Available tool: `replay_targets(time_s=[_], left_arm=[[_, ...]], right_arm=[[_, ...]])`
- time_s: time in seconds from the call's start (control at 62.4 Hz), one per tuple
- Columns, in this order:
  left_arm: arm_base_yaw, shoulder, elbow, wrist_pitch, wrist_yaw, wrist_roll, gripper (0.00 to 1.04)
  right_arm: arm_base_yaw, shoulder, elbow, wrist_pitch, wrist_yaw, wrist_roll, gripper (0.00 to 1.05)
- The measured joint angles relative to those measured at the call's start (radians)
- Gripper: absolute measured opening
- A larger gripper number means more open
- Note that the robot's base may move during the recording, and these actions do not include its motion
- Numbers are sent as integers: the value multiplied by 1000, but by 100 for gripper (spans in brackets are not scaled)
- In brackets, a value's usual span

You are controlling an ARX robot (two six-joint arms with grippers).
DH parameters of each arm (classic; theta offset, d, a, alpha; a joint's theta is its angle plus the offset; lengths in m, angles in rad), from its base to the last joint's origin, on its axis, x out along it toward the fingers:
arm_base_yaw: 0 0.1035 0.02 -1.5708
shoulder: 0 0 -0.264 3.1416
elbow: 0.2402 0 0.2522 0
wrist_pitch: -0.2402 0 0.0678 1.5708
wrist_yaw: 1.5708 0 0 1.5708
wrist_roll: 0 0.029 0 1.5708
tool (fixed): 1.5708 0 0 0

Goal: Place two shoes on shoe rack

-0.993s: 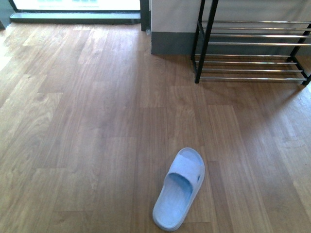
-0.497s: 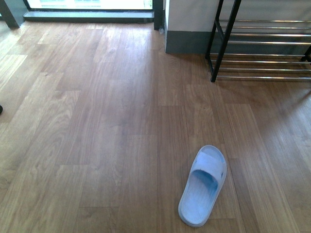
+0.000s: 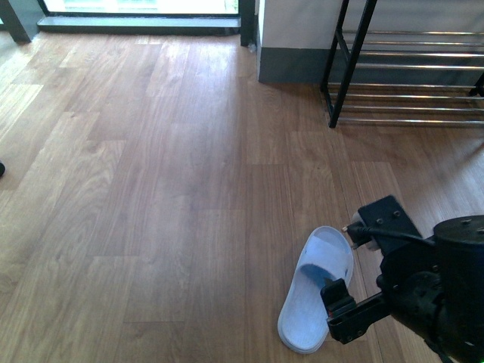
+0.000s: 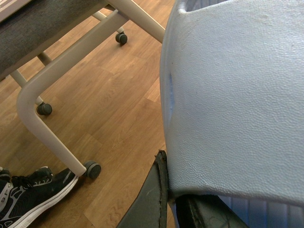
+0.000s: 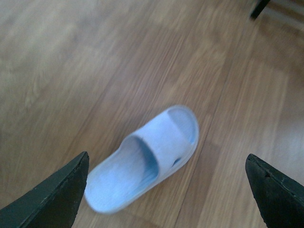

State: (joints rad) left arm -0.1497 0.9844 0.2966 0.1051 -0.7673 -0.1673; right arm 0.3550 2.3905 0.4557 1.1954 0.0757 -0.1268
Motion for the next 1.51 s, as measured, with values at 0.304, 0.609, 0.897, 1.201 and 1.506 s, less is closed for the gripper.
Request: replay_targets(time_s=[0.304, 0.609, 0.897, 1.201, 1.506], left_arm=[[0, 0, 0, 0, 0, 0, 2], [0, 0, 0, 0, 0, 0, 2], [0, 0, 0, 0, 0, 0, 2], [0, 0, 0, 0, 0, 0, 2], [0, 0, 0, 0, 0, 0, 2]], right_arm=[[6, 253, 214, -26, 8, 26, 95], [-75, 477, 438, -48, 43, 6, 95], [-130, 583, 607, -86, 104, 7, 95], [-126, 649, 684, -92, 123, 27, 80], [-127, 681, 708, -78, 156, 31, 36]])
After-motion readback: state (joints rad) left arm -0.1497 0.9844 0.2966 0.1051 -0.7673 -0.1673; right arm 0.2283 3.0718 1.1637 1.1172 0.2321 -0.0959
